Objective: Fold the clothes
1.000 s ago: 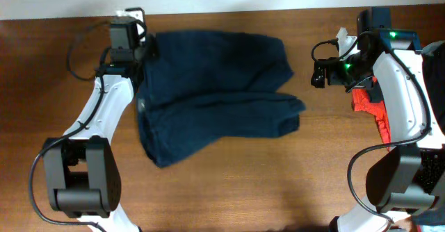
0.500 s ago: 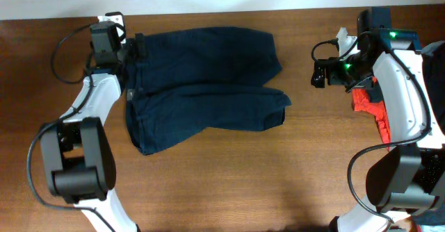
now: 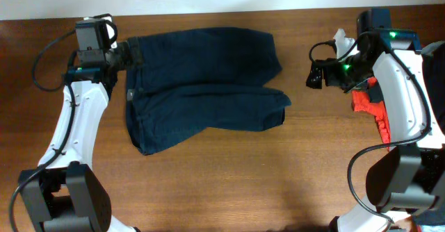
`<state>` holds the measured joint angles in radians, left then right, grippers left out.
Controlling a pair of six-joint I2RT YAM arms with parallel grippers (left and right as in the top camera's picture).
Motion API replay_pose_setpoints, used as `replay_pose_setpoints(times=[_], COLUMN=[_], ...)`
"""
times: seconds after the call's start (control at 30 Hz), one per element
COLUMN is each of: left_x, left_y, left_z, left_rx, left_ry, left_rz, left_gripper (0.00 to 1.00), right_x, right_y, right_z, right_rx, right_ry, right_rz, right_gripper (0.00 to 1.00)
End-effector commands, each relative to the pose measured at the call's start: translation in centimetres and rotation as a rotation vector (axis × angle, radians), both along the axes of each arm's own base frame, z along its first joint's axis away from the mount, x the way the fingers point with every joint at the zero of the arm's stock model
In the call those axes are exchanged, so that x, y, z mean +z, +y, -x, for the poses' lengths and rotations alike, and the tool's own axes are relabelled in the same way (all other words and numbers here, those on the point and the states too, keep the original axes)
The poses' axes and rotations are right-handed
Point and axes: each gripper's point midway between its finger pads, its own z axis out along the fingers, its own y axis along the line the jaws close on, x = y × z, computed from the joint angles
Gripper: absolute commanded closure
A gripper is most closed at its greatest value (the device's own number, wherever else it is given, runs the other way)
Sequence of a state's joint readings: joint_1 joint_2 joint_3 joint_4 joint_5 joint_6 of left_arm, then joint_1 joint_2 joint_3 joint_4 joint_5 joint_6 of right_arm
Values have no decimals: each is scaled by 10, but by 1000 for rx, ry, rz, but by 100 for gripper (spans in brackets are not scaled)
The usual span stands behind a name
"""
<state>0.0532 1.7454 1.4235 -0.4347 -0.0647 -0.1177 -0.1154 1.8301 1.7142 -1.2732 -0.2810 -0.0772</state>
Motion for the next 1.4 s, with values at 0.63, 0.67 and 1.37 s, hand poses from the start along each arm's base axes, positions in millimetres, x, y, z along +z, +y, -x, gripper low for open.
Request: replay_pose_setpoints(times=[0.63,0.67,1.37], left_x=[-7,-7,-7], left_y=[3,3,3], left_z=[8,8,8], left_rx=[20,20,20], left_ry=[47,48,47], left_rz=[3,4,3], left_gripper=[1,1,1], right_x=[-108,-109,-89], right_y=[55,55,115], right_z=[15,15,-16], right_rx=[137,138,350], right_ry=[-81,-82,-305], right_rz=[-317,-316,-360], right_gripper=[29,29,29])
